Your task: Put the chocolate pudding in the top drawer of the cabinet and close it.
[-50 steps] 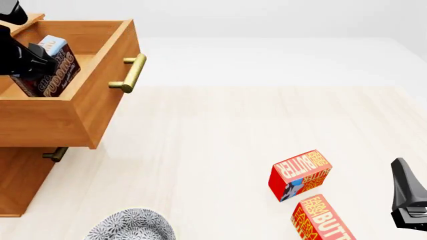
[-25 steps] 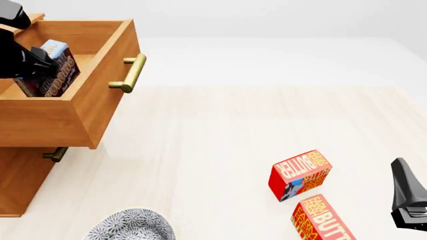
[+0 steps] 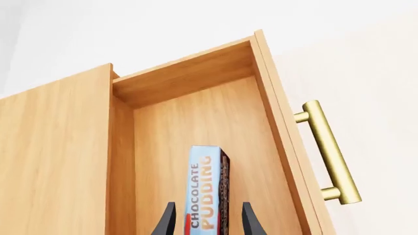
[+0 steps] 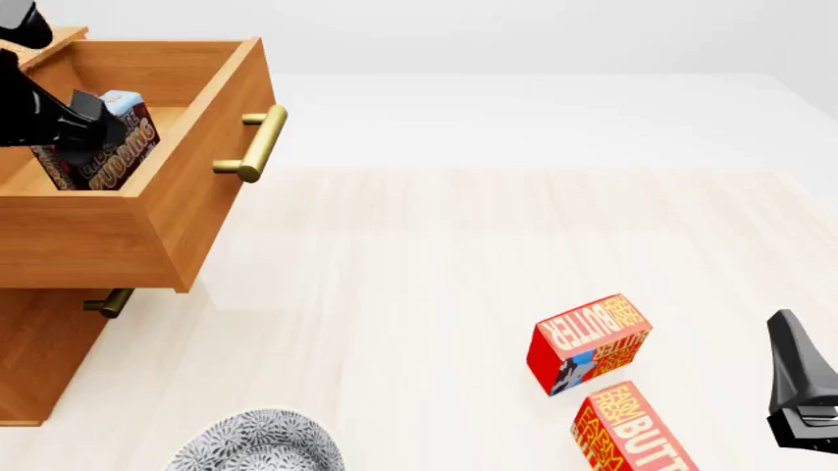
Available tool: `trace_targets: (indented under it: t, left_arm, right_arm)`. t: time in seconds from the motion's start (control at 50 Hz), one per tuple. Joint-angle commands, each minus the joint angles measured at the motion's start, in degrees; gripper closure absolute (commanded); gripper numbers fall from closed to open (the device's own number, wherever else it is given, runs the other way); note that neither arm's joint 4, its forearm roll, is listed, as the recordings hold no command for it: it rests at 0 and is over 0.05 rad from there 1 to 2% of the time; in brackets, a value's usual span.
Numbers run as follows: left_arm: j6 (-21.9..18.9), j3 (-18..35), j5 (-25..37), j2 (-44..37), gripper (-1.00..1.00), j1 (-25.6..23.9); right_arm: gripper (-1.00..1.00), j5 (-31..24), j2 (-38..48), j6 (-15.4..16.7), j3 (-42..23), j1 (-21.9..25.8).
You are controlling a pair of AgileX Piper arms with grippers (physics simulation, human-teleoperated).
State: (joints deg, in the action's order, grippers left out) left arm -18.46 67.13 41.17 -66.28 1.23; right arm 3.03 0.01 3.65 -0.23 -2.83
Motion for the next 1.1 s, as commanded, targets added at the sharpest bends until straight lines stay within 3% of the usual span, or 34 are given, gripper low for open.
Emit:
trace_targets:
  t: [0.02,0.34,0.64,0.7,1.1]
  left_arm:
    - [-0.11,1.05,1.54,2.98,-1.00,-1.91]
    - [1.32,2.29,2.96,4.95,-1.00,-3.71]
    - [4.40,6.71,9.62,9.13,-1.00,-8.52]
    - [1.96,6.00,9.91,10.70,-1.00,-8.04]
    - [8.19,7.70,14.13,10.72,-1.00,-16.23]
  right_arm:
    - [-1.00,-0.58,0.00,-0.75,0.05,0.50]
    - [-1.00,-0.57,0.00,-0.75,0.05,0.51]
    - [-1.00,-0.57,0.00,-0.74,0.05,0.49]
    - [-1.00,-0.56,0.00,-0.73,0.05,0.49]
    - [-1.00,-0.58,0.00,-0.75,0.05,0.49]
